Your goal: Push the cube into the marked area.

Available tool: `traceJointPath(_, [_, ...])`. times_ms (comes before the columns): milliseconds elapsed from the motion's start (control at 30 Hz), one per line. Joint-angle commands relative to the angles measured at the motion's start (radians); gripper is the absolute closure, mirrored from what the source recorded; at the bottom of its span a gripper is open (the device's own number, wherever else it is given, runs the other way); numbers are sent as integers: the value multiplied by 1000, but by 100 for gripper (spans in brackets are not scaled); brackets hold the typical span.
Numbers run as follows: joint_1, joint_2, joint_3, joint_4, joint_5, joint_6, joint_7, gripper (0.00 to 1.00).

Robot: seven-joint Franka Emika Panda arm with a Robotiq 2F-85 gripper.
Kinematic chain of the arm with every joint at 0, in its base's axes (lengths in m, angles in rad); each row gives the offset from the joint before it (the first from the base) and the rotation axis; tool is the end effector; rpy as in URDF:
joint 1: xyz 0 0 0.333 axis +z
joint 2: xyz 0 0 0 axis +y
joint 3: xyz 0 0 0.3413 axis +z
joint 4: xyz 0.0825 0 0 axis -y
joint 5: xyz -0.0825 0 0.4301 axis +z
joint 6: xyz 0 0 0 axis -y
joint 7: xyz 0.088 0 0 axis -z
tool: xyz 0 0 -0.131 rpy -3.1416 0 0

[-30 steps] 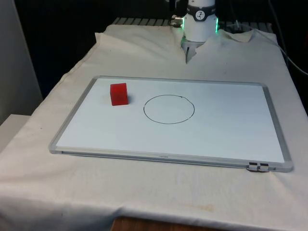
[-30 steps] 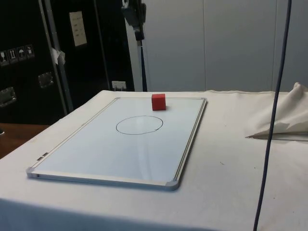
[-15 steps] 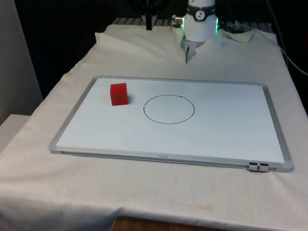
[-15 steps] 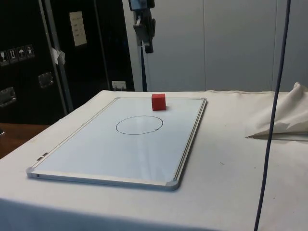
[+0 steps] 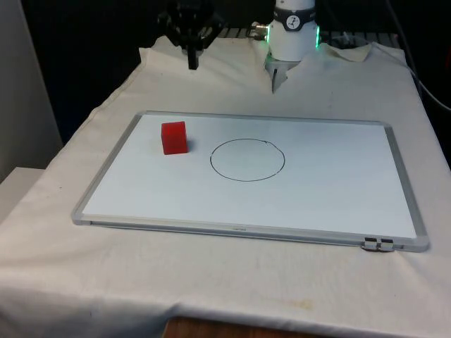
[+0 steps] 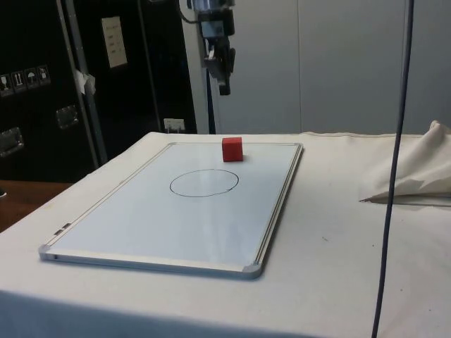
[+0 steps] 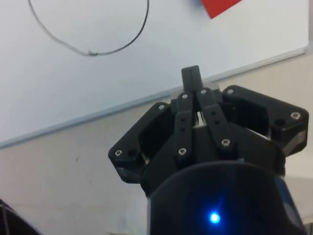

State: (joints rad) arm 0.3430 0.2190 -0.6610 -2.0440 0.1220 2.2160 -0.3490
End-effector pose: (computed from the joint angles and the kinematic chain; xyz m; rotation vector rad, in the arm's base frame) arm 0.5940 -0.1817 0.3297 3.1059 -0.0477 -0.0137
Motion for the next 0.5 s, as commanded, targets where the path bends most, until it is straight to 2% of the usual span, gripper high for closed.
traceJointPath(0, [-9,14,-4,-5,23,26,-25,100])
traceJointPath(33, [-9,14,-4,-5,23,26,-25,100])
traceJointPath(67, [-1,9,-6,-1,9,10,-10,100])
traceJointPath(100, [-11,30,-14,-5,40,42,-44,100])
traceJointPath(300, [-16,80,-46,-3,98,90,-105,100])
traceJointPath(333, [-6,78,-51,-2,86,78,-92,100])
traceJointPath(367, [-18,88,-50,-3,108,97,-116,100])
traceJointPath(467, [-21,109,-61,-3,138,116,-145,100])
